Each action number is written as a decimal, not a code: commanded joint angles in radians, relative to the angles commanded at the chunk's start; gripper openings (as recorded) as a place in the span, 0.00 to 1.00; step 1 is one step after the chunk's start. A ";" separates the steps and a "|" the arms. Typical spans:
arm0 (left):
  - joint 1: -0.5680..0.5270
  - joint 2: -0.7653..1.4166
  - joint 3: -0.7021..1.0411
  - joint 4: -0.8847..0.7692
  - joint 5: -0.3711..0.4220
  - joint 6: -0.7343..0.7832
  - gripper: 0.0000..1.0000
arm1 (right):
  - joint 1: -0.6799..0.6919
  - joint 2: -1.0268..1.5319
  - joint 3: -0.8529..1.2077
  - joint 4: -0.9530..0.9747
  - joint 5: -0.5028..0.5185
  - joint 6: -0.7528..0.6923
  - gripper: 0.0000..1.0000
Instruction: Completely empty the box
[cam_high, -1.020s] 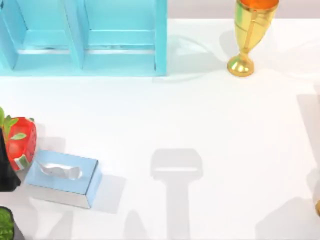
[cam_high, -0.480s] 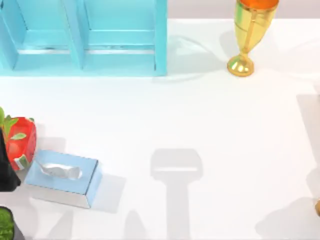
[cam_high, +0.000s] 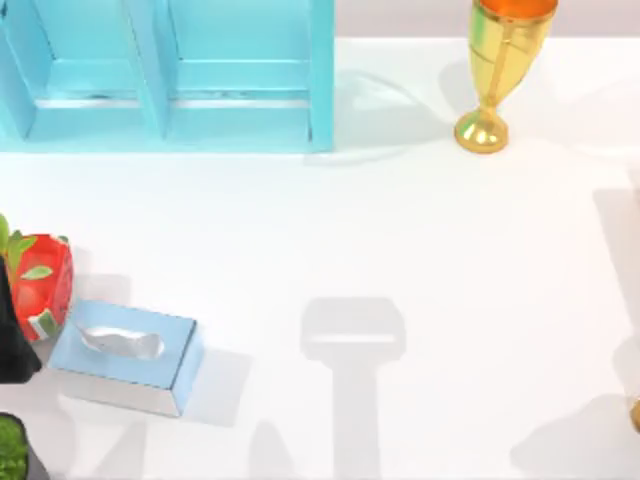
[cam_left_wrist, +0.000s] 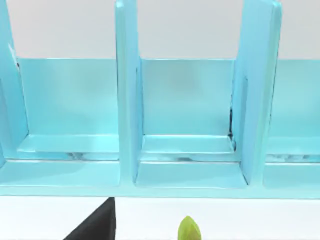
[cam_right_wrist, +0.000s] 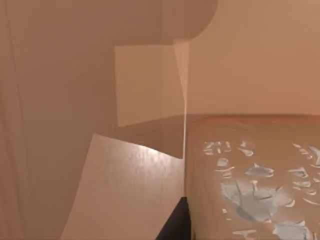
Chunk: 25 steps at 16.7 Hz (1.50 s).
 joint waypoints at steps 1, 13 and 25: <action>0.000 0.000 0.000 0.000 0.000 0.000 1.00 | 0.000 0.000 0.000 0.000 0.000 0.000 0.10; 0.000 0.000 0.000 0.000 0.000 0.000 1.00 | -0.003 -0.007 0.015 -0.016 0.000 0.002 0.00; 0.000 0.000 0.000 0.000 0.000 0.000 1.00 | -0.006 -0.114 0.407 -0.519 0.000 -0.006 0.00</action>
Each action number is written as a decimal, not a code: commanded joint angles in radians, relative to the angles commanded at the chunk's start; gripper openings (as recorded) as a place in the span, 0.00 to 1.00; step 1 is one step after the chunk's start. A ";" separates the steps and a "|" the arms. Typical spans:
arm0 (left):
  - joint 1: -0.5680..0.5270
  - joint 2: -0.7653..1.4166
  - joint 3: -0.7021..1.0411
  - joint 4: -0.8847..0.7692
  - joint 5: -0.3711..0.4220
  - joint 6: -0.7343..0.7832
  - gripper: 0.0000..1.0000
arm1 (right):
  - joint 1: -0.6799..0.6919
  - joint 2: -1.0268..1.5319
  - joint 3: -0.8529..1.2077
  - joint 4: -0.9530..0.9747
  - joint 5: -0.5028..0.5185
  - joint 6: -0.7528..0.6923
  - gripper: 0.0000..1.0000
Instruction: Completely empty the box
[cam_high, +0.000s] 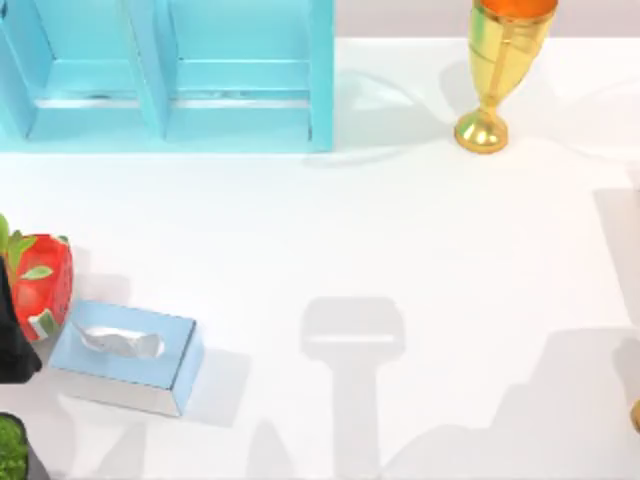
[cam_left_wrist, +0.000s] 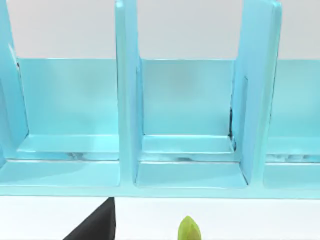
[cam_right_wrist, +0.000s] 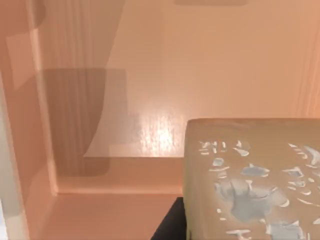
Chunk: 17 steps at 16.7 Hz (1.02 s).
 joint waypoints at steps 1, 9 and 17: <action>0.000 0.000 0.000 0.000 0.000 0.000 1.00 | 0.000 0.000 0.001 -0.001 0.000 0.000 0.00; 0.000 0.000 0.000 0.000 0.000 0.000 1.00 | 0.114 0.035 0.009 0.039 0.009 0.112 0.00; 0.000 0.000 0.000 0.000 0.000 0.000 1.00 | 0.644 0.186 -0.015 0.184 0.005 0.588 0.00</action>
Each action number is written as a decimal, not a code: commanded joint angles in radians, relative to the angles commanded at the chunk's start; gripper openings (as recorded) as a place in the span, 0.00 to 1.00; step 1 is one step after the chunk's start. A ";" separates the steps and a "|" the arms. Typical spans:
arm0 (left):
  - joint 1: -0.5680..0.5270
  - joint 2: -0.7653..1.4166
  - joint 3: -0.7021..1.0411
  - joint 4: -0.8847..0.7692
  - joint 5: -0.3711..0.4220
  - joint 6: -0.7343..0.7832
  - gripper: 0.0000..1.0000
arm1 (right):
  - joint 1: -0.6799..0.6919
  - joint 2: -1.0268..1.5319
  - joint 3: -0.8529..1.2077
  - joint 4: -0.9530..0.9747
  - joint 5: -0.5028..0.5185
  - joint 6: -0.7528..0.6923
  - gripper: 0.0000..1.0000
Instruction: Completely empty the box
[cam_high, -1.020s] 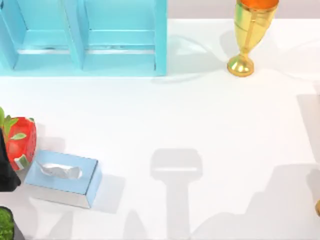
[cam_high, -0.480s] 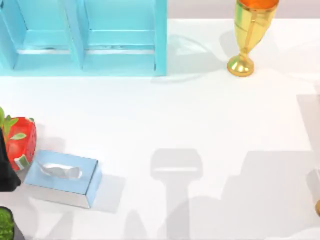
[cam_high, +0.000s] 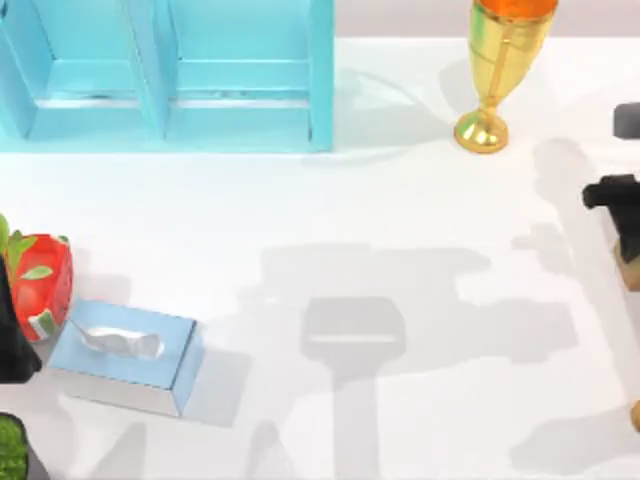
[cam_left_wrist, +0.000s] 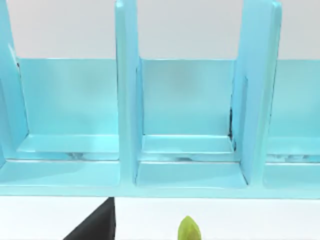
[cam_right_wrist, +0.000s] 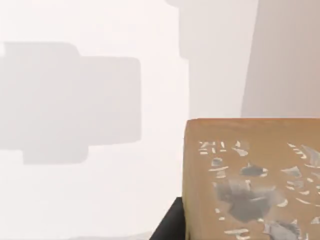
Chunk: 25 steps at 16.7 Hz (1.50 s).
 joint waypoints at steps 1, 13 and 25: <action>0.000 0.000 0.000 0.000 0.000 0.000 1.00 | 0.048 0.019 -0.012 0.022 -0.002 0.051 0.00; 0.000 0.000 0.000 0.000 0.000 0.000 1.00 | 0.153 0.065 -0.044 0.128 -0.002 0.217 0.00; 0.000 0.000 0.000 0.000 0.000 0.000 1.00 | 0.159 0.127 -0.150 0.295 0.000 0.219 0.08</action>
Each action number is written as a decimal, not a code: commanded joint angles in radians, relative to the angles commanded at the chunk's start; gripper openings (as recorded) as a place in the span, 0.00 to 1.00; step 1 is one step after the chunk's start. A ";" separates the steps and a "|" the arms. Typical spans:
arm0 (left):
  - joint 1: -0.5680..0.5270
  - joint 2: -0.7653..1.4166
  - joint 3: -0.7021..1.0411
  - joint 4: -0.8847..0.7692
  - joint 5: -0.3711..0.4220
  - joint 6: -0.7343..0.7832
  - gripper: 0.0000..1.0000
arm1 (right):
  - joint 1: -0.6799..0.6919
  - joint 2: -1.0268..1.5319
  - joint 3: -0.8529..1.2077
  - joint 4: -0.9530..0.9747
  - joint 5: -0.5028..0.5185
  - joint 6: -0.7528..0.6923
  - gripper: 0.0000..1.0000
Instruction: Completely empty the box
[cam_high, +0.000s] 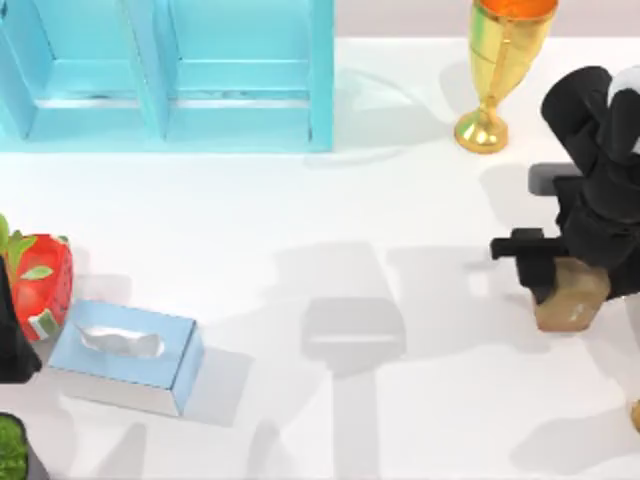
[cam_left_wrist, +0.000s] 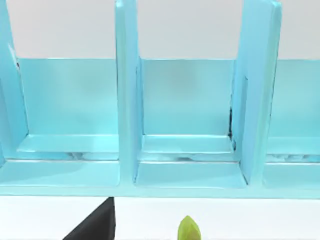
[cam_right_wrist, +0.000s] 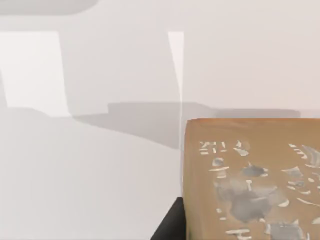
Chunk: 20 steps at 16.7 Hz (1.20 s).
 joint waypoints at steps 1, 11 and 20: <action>0.000 0.000 0.000 0.000 0.000 0.000 1.00 | 0.000 0.000 0.000 0.000 0.000 0.000 0.15; 0.000 0.000 0.000 0.000 0.000 0.000 1.00 | 0.000 0.000 0.000 0.000 0.000 0.000 0.90; 0.000 0.000 0.000 0.000 0.000 0.000 1.00 | 0.000 0.000 0.000 0.000 0.000 0.000 1.00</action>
